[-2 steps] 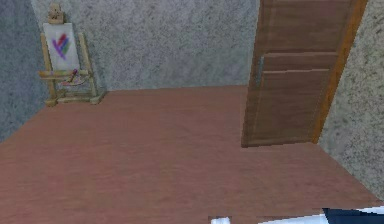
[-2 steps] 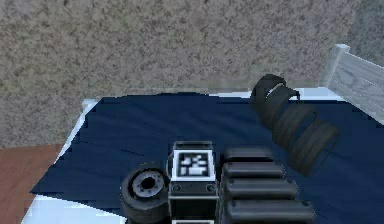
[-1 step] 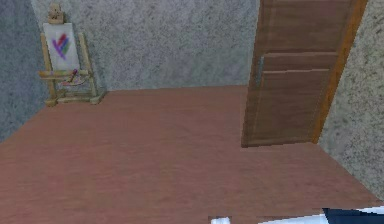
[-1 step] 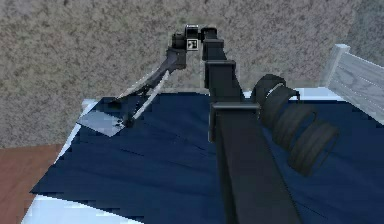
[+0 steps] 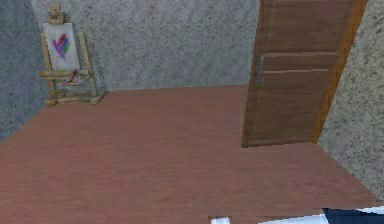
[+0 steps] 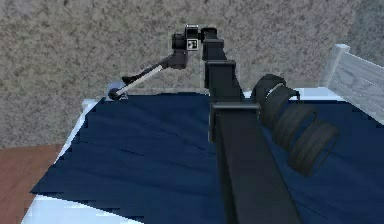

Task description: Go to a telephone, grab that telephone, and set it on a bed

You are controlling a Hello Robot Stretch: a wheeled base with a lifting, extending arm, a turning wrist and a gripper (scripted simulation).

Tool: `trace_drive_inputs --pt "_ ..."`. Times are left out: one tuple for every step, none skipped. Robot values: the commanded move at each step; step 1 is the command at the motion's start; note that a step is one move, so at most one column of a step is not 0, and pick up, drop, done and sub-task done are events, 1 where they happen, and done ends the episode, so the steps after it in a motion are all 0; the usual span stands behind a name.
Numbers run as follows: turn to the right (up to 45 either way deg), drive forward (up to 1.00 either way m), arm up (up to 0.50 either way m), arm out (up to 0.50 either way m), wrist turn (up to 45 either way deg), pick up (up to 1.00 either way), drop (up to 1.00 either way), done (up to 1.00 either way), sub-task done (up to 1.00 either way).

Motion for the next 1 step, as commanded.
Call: trace_drive_inputs --pt "0.0 0.00 0.00 0.00 45.0 0.00 0.00 0.00 0.00"
